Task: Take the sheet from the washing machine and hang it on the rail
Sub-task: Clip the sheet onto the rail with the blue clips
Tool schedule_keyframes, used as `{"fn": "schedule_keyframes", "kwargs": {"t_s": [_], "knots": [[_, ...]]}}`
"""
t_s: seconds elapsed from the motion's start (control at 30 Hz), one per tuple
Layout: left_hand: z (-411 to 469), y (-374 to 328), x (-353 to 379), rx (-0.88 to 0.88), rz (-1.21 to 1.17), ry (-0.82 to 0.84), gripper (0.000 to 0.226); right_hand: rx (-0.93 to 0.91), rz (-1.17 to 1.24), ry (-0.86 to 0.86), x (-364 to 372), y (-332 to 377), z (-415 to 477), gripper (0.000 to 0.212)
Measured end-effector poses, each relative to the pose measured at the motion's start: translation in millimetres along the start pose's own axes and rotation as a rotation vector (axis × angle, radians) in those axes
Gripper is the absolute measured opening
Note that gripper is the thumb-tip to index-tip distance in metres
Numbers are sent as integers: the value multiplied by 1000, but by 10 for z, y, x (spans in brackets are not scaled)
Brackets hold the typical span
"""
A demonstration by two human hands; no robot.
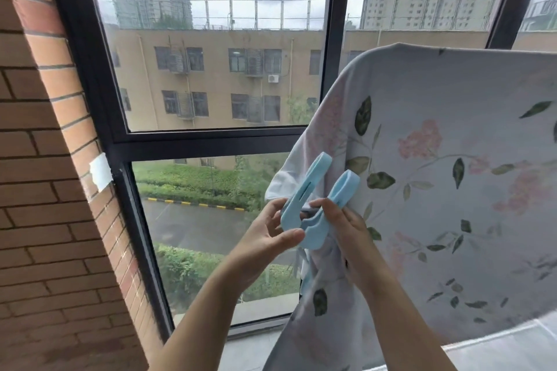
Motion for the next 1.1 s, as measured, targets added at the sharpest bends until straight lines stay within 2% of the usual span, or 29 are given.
{"fn": "schedule_keyframes", "kwargs": {"t_s": [0.07, 0.17, 0.27, 0.43, 0.6, 0.7, 0.8, 0.87, 1.0, 1.1], "knots": [[7, 27, 32, -7, 16, 20, 92, -7, 56, -64, -45, 17, -34, 33], [-13, 129, -15, -22, 69, -86, 79, -48, -7, -148, -175, 36, -71, 40], [-49, 309, -116, -69, 128, -236, 48, -67, -69, -169, -300, 66, -120, 37], [-33, 556, -150, -100, 205, -359, 10, -120, -150, -168, -447, 140, -186, 31], [30, 748, -86, -106, 378, -446, 12, -152, -462, -158, -603, 188, -201, 26], [82, 870, -5, -111, 547, -460, 17, -136, -670, -178, -709, 222, -232, 8], [153, 1006, 61, -170, 663, -421, 33, -173, -827, -176, -742, 261, -260, 16], [209, 1125, 96, -223, 756, -371, 38, -183, -888, -188, -770, 270, -273, 22], [220, 1171, -84, -267, 811, -493, 22, -204, -936, -199, -820, 301, -285, 27], [237, 1192, -91, -284, 789, -444, 33, -206, -907, -203, -837, 297, -282, 23]]}}
Point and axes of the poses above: each hand's wrist, its own z-axis towards the middle knuckle, its own x-axis out of the palm, y = z × x, the point moved 6 cm from there along z, towards the middle knuckle, and after that the axes turned 8 degrees about -x, right-handed, at the moved point
